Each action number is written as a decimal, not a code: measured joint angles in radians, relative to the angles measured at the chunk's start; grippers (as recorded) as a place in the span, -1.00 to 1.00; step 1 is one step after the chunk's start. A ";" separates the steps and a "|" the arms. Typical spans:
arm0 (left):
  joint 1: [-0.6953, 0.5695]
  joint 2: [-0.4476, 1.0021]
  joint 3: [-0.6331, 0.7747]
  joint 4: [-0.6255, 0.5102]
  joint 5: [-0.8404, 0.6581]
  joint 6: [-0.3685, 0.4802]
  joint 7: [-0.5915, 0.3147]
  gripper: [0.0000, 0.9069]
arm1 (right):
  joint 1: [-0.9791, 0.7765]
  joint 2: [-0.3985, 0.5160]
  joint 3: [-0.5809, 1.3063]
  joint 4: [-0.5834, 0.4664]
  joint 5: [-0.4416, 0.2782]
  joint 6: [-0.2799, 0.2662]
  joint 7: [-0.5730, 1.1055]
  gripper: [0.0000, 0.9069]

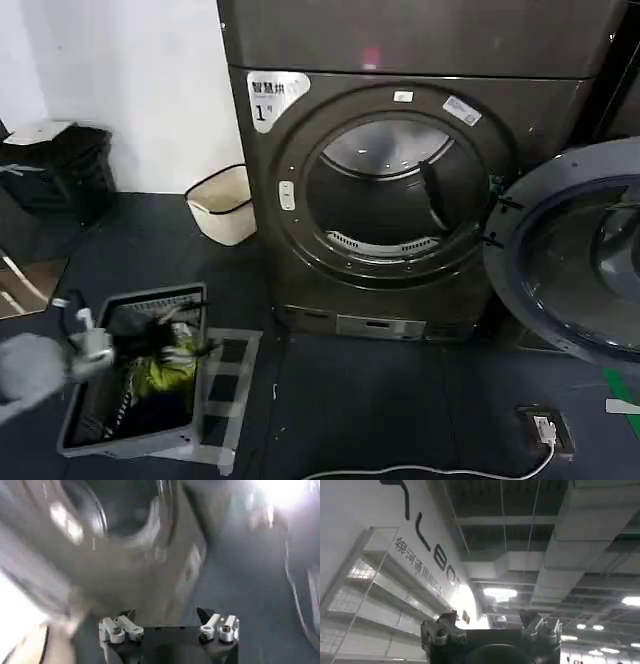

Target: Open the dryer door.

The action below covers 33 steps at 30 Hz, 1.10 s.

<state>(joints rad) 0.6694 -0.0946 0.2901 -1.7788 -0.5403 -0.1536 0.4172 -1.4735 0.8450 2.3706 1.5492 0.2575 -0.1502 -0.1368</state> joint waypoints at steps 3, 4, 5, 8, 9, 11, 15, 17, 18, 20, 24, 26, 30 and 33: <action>0.013 0.063 -0.012 0.028 0.040 0.065 0.053 1.00 | 0.005 -0.005 -0.001 -0.006 0.000 -0.001 0.000 1.00; 0.016 0.081 -0.014 0.035 0.054 0.071 0.067 1.00 | 0.007 -0.006 -0.003 -0.008 0.000 -0.001 0.000 1.00; 0.020 0.101 -0.015 0.041 0.069 0.074 0.082 1.00 | 0.008 -0.008 -0.005 -0.009 0.000 -0.001 0.000 1.00; 0.026 0.148 -0.016 0.063 0.076 0.089 0.090 1.00 | 0.012 -0.009 -0.014 -0.016 0.000 -0.001 -0.001 1.00; 0.027 0.163 -0.015 0.072 0.087 0.091 0.091 1.00 | 0.014 -0.010 -0.015 -0.019 0.000 0.000 -0.001 1.00; 0.028 0.183 -0.016 0.084 0.105 0.091 0.094 1.00 | 0.017 -0.013 -0.017 -0.023 0.000 0.001 -0.002 1.00; 0.031 0.213 -0.017 0.094 0.117 0.090 0.109 1.00 | 0.019 -0.014 -0.027 -0.025 0.000 0.002 -0.003 1.00; 0.031 0.217 -0.025 0.093 0.124 0.091 0.124 1.00 | 0.018 -0.014 -0.027 -0.027 0.000 0.003 -0.004 1.00; 0.031 0.219 -0.028 0.093 0.128 0.092 0.128 1.00 | 0.018 -0.016 -0.027 -0.028 0.000 0.003 -0.004 1.00; 0.032 0.229 -0.031 0.086 0.123 0.114 0.130 1.00 | 0.017 -0.017 -0.027 -0.029 0.000 0.004 -0.005 1.00; 0.032 0.241 -0.033 0.089 0.134 0.112 0.138 1.00 | 0.016 -0.017 -0.024 -0.031 0.001 0.005 -0.005 1.00; 0.032 0.242 -0.033 0.092 0.135 0.109 0.139 1.00 | 0.015 -0.016 -0.023 -0.032 0.000 0.005 -0.005 1.00; 0.032 0.240 -0.033 0.097 0.137 0.104 0.150 1.00 | 0.010 -0.014 -0.021 -0.032 0.000 0.005 -0.005 1.00; 0.032 0.235 -0.049 0.112 0.182 0.073 0.202 1.00 | 0.007 -0.011 -0.019 -0.033 0.000 0.006 -0.005 1.00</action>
<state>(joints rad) 0.7010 0.1403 0.2410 -1.6666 -0.3586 -0.0808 0.6196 -1.4670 0.8336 2.3512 1.5163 0.2579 -0.1447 -0.1422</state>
